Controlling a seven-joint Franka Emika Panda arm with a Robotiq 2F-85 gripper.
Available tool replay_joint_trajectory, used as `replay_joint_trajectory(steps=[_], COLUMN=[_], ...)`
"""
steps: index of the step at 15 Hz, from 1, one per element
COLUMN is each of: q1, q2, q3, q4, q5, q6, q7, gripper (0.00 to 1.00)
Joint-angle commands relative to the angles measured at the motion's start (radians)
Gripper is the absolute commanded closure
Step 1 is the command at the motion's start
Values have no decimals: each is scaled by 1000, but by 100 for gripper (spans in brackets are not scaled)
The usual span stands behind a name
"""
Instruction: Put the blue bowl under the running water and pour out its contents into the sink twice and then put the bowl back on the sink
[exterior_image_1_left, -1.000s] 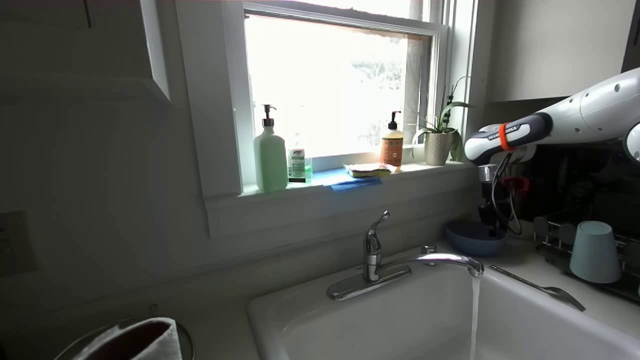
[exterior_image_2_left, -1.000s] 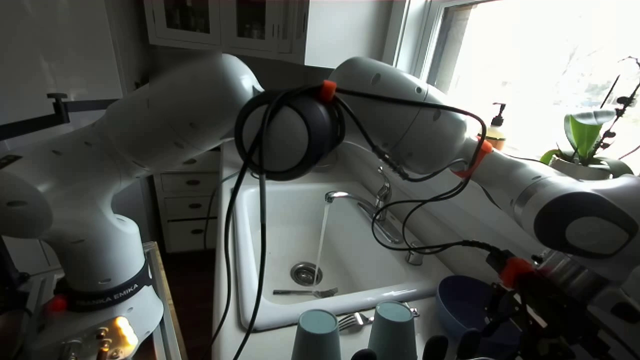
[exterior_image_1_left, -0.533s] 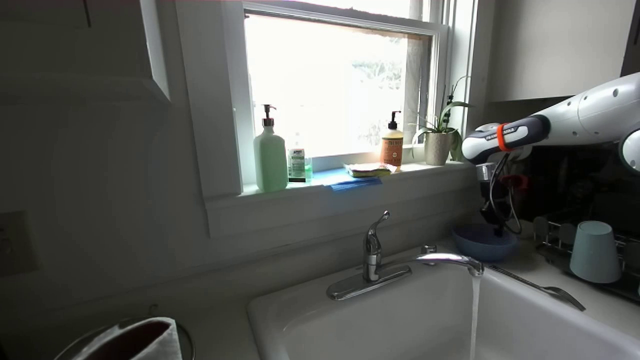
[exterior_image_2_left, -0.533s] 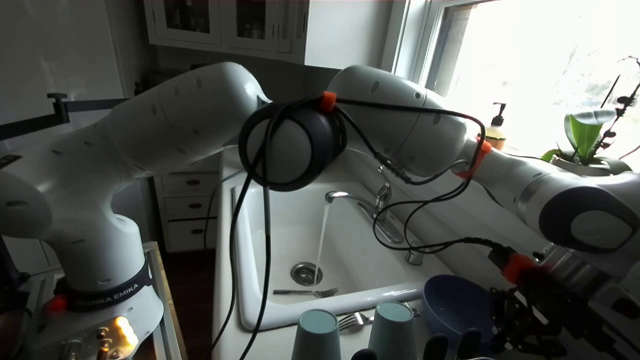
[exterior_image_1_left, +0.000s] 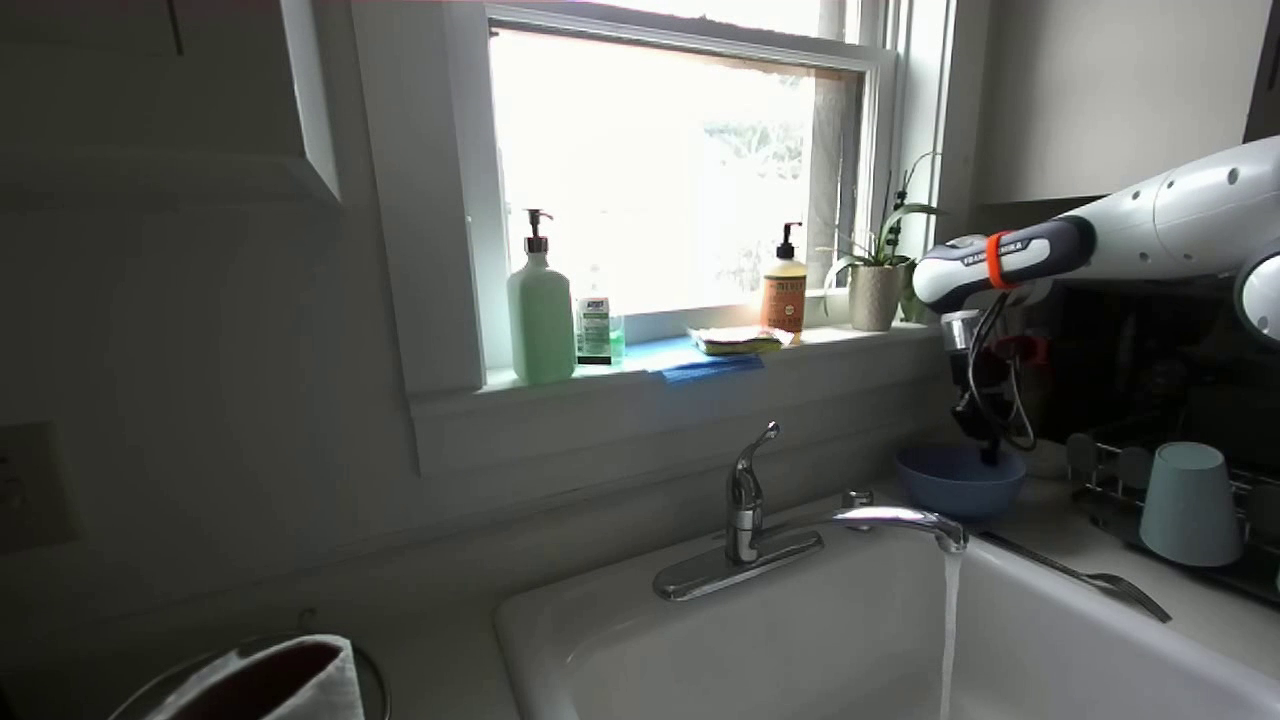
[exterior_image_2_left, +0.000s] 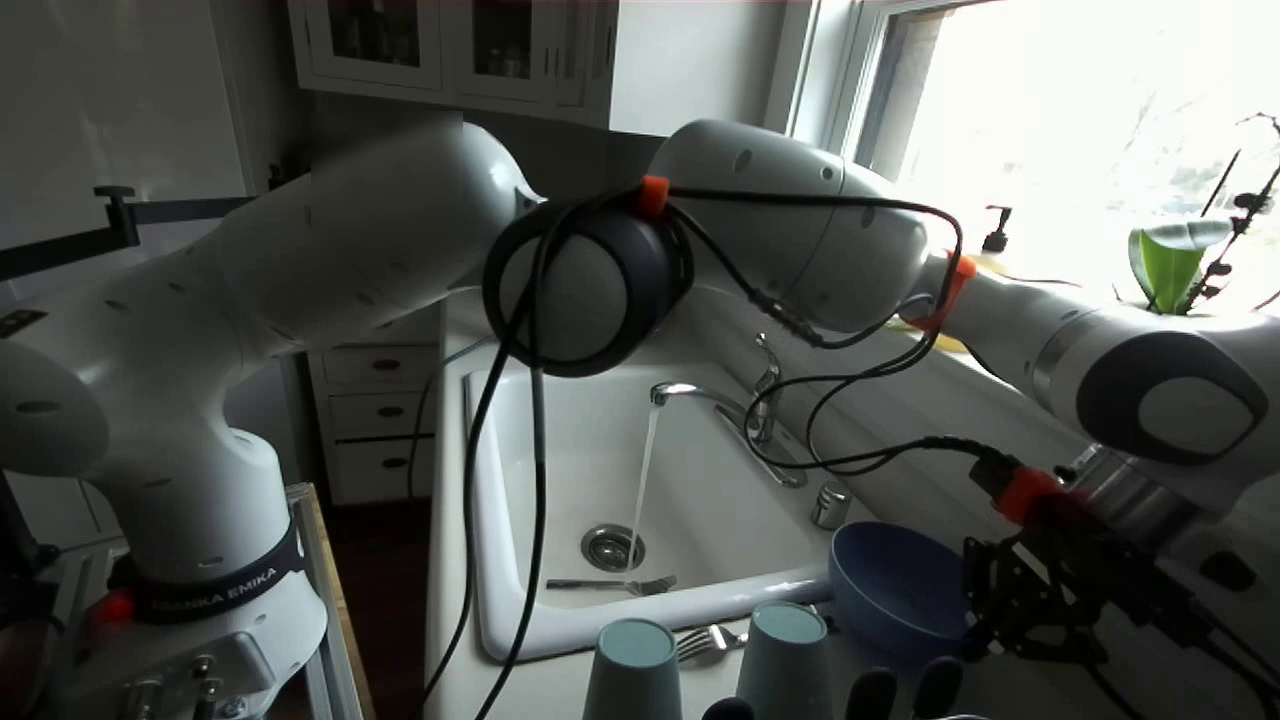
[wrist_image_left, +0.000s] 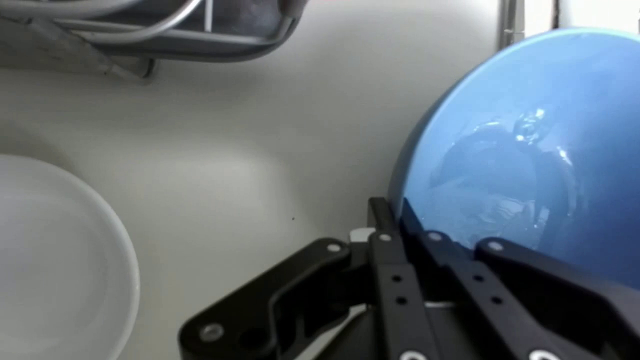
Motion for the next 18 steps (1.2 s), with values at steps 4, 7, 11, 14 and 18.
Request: replay_joint_trajectory(steps=[4,7,11,14,18], q1=[43,76,119,139,157], q2=[-110,-163,-235,-298,-384], q3=[28,23,11,6,8], q4=[-35,-80,-175,-295,-474], q5=[-6,-17,-25,-9,6], q6=[-108,-140,-174,-151,-95], q7=[-53,-60,-29,24,77], gripper=[99,99,99,99,99])
